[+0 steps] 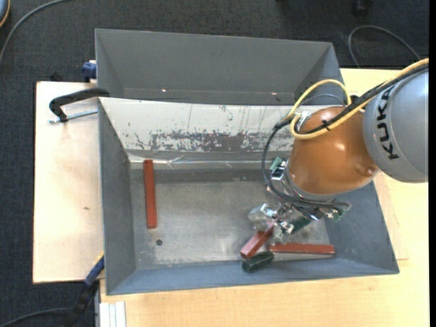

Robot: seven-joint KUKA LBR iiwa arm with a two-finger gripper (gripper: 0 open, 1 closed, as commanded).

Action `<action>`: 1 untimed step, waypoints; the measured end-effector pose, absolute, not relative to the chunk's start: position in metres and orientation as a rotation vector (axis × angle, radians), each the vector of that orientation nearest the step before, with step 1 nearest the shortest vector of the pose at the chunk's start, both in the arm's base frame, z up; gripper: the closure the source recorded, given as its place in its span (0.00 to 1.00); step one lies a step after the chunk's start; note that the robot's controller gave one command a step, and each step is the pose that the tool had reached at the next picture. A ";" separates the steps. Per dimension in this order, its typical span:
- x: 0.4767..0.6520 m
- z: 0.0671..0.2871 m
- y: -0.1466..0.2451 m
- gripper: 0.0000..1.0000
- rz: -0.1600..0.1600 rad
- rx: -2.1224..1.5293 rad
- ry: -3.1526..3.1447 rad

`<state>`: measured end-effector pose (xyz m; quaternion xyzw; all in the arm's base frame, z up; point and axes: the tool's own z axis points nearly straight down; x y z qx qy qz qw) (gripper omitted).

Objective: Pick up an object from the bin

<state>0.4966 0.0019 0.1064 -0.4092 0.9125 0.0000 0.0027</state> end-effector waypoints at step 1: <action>0.499 0.196 0.003 1.00 -0.006 -1.276 2.857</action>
Offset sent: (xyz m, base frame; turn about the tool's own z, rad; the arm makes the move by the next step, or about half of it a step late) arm -0.0001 0.0000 0.0849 0.0000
